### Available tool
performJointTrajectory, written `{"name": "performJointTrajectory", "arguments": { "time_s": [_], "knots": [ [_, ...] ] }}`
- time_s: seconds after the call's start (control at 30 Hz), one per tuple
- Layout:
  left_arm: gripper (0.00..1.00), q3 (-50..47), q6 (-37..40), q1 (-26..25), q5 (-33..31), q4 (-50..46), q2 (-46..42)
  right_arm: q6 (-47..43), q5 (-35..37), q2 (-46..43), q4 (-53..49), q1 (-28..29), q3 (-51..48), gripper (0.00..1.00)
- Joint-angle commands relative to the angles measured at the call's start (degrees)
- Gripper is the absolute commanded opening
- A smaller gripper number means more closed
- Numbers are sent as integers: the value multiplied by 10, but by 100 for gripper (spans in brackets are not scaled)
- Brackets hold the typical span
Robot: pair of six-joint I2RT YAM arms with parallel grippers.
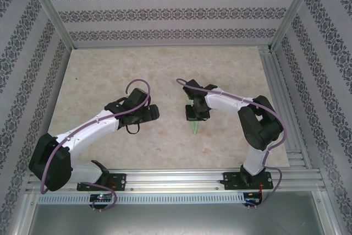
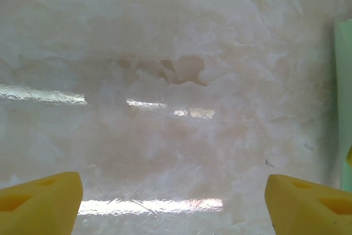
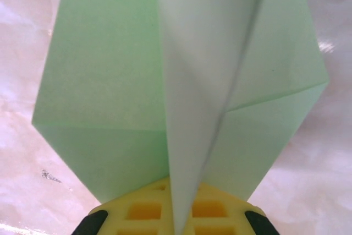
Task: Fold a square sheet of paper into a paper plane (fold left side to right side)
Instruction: Pick up the paper plane at the center of the table, then place the paper plane at the center of the table.
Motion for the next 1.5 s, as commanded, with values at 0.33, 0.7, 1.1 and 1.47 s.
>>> {"name": "performJointTrajectory", "arguments": {
  "time_s": [0.33,0.7,1.1,1.47],
  "knots": [
    [100,-4,17,3,-57,-47,-74,-166,130,141,-123,-129,299,4],
    [100,-3,24,3,-65,-69,-80,-201,98,352,-202,-172,598,4],
    [100,-4,22,4,-76,-78,-85,-199,72,458,-263,-186,723,4],
    [100,4,26,4,-77,-81,-72,-201,82,480,-272,-185,724,10]
  ]
}}
